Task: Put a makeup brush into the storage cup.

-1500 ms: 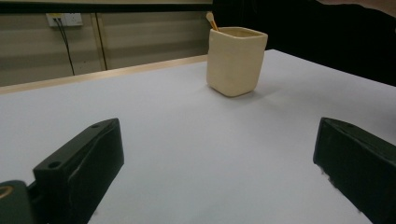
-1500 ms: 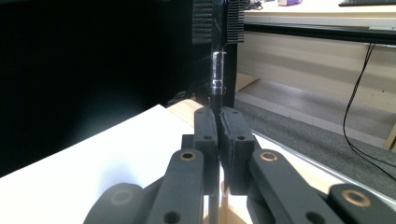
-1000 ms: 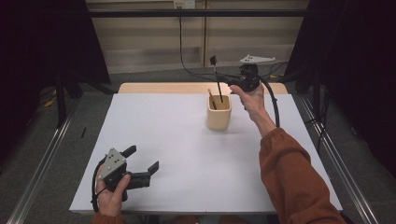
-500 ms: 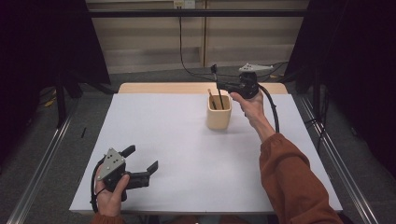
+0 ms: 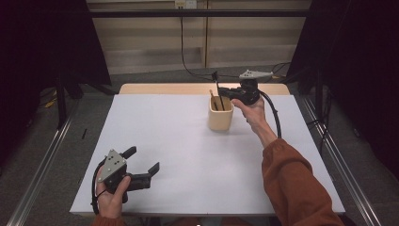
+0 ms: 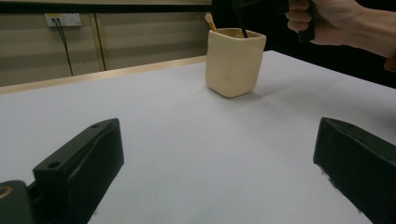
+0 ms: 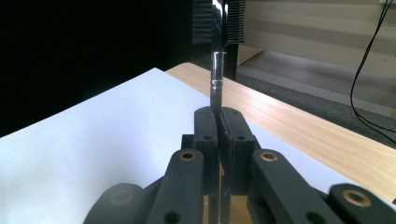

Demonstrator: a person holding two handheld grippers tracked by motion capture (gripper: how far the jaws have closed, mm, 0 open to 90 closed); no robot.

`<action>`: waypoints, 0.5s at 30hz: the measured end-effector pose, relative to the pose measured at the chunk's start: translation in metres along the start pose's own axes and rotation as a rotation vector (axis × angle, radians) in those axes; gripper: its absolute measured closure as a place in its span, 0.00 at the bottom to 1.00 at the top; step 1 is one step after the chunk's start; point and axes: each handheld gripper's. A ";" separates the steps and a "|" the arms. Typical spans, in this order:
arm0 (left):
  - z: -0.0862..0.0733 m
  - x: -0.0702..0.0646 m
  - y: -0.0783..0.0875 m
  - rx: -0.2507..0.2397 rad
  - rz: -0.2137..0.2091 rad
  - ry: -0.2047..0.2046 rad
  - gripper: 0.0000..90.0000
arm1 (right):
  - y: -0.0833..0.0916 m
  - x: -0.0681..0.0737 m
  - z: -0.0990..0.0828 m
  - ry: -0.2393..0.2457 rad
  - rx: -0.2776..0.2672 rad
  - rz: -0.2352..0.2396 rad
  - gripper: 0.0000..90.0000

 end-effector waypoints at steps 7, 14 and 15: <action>0.000 0.000 0.000 0.002 0.000 -0.001 0.02 | -0.001 -0.003 -0.009 -0.011 0.019 -0.009 0.95; 0.000 0.000 0.000 0.004 0.002 -0.001 0.02 | -0.001 -0.004 -0.009 -0.010 0.018 -0.011 0.95; 0.000 0.000 0.000 0.004 0.002 -0.001 0.02 | -0.002 -0.004 -0.010 -0.008 0.023 -0.011 0.95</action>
Point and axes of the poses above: each handheld gripper's, and its own axes: y roughly backward along the jaws, z roughly out of its top, x roughly to its left, and after that the axes turned 6 degrees about -y, right-handed
